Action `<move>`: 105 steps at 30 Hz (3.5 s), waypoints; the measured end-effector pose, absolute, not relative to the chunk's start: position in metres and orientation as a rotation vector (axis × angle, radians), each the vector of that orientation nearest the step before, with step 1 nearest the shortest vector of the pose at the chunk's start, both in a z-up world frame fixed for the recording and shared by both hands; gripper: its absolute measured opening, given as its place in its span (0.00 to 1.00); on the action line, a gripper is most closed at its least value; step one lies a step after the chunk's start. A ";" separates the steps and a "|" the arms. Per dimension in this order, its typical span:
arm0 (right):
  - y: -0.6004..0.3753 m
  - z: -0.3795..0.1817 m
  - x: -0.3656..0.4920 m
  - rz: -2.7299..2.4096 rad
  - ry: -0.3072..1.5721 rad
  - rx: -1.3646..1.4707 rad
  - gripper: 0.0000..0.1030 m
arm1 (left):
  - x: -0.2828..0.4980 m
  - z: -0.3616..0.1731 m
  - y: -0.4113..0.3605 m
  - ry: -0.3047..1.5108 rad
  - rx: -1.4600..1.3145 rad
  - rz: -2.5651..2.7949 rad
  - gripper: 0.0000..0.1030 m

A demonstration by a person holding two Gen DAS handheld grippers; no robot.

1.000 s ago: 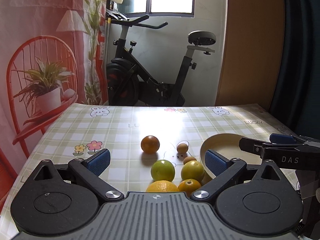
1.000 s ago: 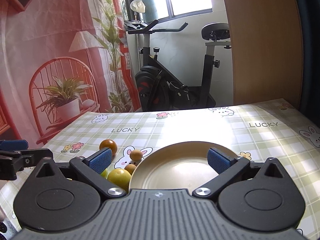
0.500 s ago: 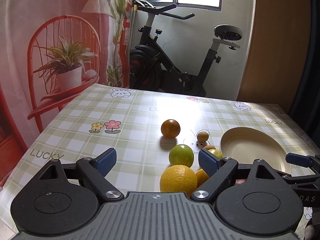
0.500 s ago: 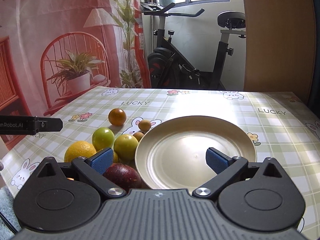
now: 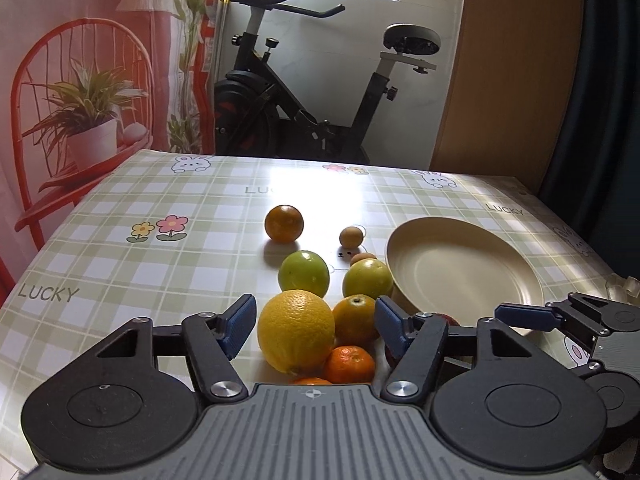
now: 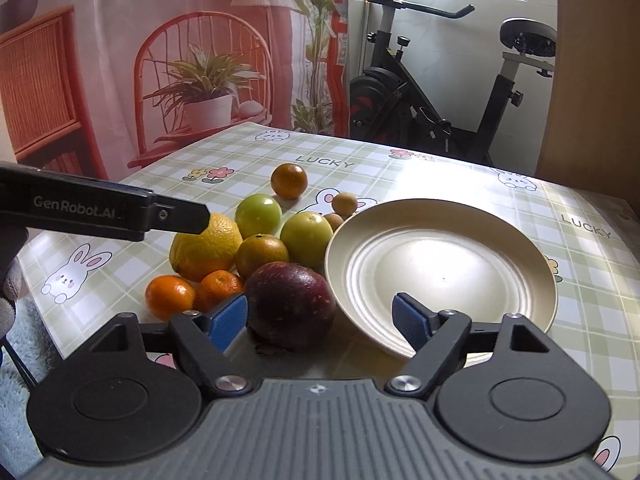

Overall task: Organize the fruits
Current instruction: 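Lower the left tool onto the dark purple mangosteen and close on it, then lift the mangosteen with the left tool and carry it onto the cream plate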

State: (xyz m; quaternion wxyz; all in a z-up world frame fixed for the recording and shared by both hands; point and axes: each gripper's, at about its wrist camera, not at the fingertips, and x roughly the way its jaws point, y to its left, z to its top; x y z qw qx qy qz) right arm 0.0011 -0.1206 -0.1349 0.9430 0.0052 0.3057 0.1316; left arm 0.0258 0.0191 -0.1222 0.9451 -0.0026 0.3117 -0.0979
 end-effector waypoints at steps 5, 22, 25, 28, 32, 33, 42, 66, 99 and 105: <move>-0.114 -0.142 0.002 0.312 0.637 0.002 0.58 | 0.027 -0.126 0.015 0.651 -0.021 -0.282 0.54; -0.112 -0.161 0.014 0.358 0.694 0.036 0.59 | 0.057 -0.152 -0.011 0.768 -0.033 -0.486 0.54; -0.110 -0.165 0.016 0.341 0.706 0.008 0.59 | 0.064 -0.152 -0.009 0.786 -0.062 -0.507 0.53; -0.112 -0.167 0.017 0.340 0.696 0.009 0.59 | 0.070 -0.152 -0.007 0.797 -0.088 -0.532 0.44; -0.113 -0.168 0.019 0.358 0.689 0.027 0.55 | 0.076 -0.154 -0.006 0.814 -0.122 -0.544 0.42; -0.113 -0.168 0.019 0.360 0.689 0.032 0.55 | 0.077 -0.155 -0.005 0.817 -0.132 -0.546 0.42; -0.123 -0.166 0.029 0.365 0.702 0.178 0.58 | 0.087 -0.156 0.001 0.843 -0.193 -0.561 0.42; -0.153 -0.123 0.025 0.277 0.624 0.229 0.55 | 0.090 -0.122 -0.019 0.764 -0.122 -0.630 0.41; -0.171 -0.143 0.076 0.250 0.671 0.191 0.50 | 0.152 -0.136 -0.025 0.810 -0.215 -0.576 0.38; -0.167 -0.143 0.104 0.200 0.665 0.134 0.50 | 0.153 -0.132 -0.018 0.783 -0.216 -0.522 0.38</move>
